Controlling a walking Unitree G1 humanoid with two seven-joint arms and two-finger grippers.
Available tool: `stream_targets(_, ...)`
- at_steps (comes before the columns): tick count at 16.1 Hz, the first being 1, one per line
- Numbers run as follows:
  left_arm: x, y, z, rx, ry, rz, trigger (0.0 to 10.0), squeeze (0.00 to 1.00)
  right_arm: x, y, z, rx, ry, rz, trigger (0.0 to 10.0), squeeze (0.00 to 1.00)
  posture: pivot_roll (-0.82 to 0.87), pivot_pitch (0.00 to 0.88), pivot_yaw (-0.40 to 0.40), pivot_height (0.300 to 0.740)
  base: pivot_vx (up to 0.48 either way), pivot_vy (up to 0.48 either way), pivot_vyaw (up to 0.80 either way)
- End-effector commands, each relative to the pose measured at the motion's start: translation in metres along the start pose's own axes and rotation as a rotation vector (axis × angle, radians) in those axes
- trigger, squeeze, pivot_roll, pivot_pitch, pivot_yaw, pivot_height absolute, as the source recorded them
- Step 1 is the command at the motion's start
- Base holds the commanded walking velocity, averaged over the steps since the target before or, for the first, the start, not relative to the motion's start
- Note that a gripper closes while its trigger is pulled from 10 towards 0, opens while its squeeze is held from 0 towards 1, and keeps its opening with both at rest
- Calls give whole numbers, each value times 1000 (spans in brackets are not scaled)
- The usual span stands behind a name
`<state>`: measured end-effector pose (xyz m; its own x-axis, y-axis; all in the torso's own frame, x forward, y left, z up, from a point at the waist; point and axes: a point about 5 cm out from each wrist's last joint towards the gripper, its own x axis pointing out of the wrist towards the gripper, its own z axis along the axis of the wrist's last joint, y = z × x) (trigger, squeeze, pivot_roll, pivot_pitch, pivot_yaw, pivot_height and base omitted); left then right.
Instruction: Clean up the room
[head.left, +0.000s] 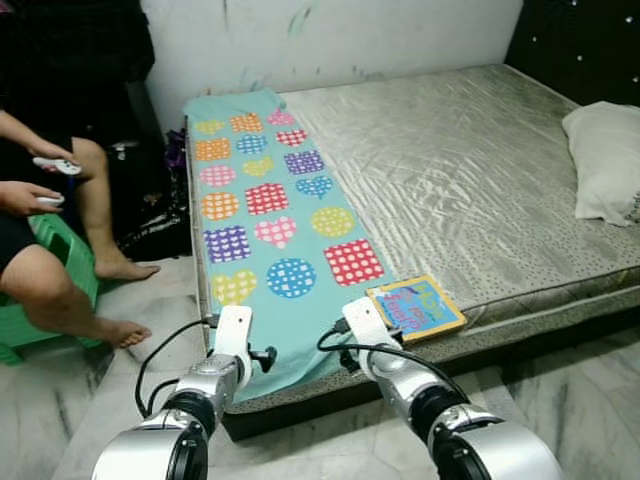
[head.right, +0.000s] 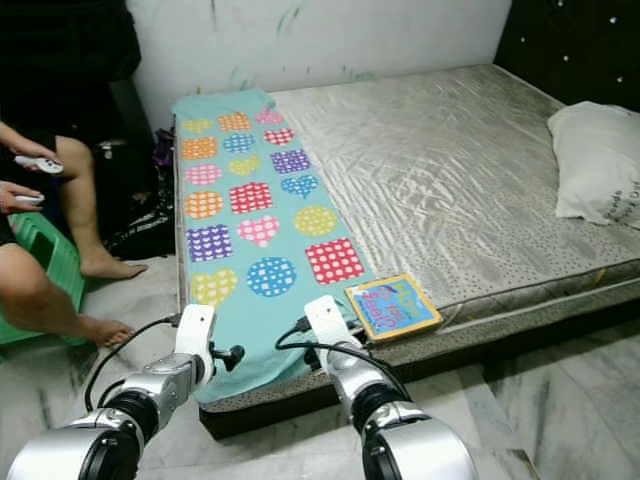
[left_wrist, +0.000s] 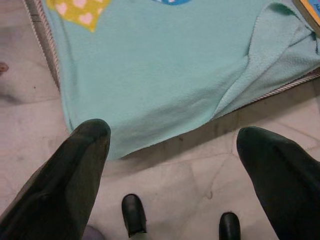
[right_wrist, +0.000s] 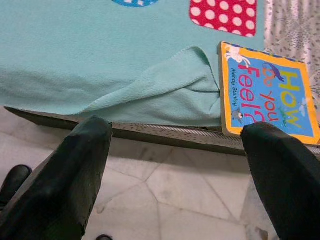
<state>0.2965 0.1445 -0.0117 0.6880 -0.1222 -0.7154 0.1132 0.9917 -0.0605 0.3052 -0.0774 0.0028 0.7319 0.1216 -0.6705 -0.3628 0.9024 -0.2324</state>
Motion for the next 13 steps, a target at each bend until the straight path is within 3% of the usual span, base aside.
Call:
stream_targets(1, 0, 2, 5, -1, -16, 2, 10000, 0, 0, 0, 6, 7, -14, 1, 10000, 0, -119, 0, -7, 740, 0, 0, 0)
stream_targets(3, 0, 2, 5, 1, -16, 2, 10000, 0, 0, 0, 6, 9, -15, 1, 10000, 0, -119, 0, -6, 740, 0, 0, 0)
stream_targets(13, 0, 1, 6, 4, -20, -3, 10000, 0, 0, -1, 8, 10, -18, -2, 10000, 0, -121, 0, -6, 740, 267, 0, 0)
